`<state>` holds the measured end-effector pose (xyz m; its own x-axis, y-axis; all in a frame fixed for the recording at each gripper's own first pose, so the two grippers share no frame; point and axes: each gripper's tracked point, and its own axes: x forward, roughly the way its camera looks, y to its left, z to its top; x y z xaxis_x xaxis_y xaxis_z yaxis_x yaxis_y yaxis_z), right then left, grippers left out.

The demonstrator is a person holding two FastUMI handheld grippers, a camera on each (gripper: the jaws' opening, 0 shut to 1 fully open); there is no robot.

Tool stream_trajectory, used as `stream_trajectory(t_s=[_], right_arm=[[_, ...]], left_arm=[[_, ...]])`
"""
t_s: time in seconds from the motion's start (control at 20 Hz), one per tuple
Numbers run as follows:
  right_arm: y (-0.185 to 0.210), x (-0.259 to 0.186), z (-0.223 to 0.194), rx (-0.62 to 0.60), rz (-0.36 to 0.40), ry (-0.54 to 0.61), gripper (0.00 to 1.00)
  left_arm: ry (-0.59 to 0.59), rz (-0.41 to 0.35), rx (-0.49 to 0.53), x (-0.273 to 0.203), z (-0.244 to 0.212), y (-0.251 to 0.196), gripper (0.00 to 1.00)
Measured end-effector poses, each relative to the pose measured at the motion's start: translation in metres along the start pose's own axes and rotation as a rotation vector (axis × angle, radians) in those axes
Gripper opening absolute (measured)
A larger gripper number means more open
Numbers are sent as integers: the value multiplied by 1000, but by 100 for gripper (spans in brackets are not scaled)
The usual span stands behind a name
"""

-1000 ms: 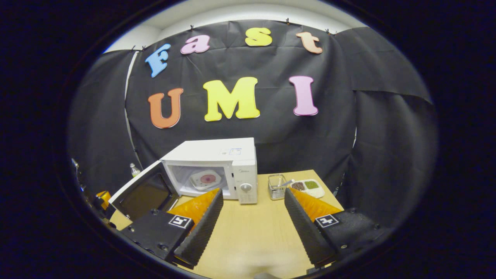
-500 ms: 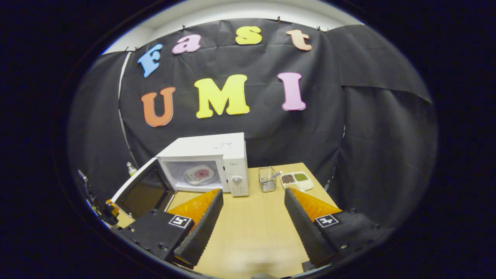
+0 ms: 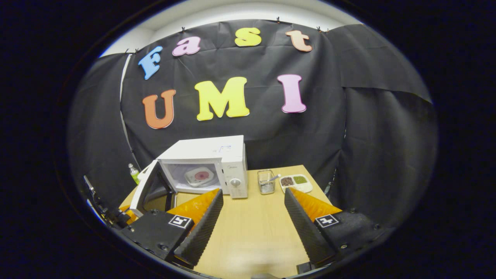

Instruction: Open the microwave oven with the left hand, put the food in, and close the microwave oven.

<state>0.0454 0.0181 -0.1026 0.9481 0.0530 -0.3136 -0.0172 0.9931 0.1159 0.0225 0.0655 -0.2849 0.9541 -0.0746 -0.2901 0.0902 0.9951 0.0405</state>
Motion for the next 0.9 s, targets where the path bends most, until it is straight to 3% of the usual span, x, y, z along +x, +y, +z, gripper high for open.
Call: stream_trajectory(t_s=[0.05,0.1,0.15,0.35,0.4,0.45,0.5,0.55,0.6,0.65,0.7,0.75,0.8,0.9], right_arm=[[-4,2,0,0,-2,2,100],[-9,3,1,2,-3,6,100],[-14,6,1,3,-6,10,92],[-35,14,2,10,-5,27,92],[-39,16,4,14,-5,27,100],[-45,18,3,11,-8,33,100],[-51,21,3,10,-11,36,92],[-55,24,4,11,-14,39,100],[-60,27,4,14,-17,46,92],[-63,30,5,19,-18,47,92],[-64,33,7,32,-3,42,100],[-62,35,9,47,17,37,92],[-66,39,10,48,12,39,100],[-74,47,7,46,2,44,100]], left_arm=[[1,-18,-10,6,1,-14,0],[-1,-38,-14,12,3,-29,0],[-2,-55,-9,18,5,-42,0],[-8,-117,-1,51,15,-92,0],[-9,-131,2,62,18,-103,0],[-11,-142,7,73,21,-114,0],[-12,-152,10,85,25,-123,0],[-15,-162,16,98,29,-134,0],[-17,-170,23,110,32,-143,0],[-21,-175,30,121,36,-152,0],[-25,-175,37,133,40,-158,0],[-29,-179,42,143,43,-164,0],[-34,-181,44,154,46,-170,0],[-38,-186,48,172,52,-180,0]])
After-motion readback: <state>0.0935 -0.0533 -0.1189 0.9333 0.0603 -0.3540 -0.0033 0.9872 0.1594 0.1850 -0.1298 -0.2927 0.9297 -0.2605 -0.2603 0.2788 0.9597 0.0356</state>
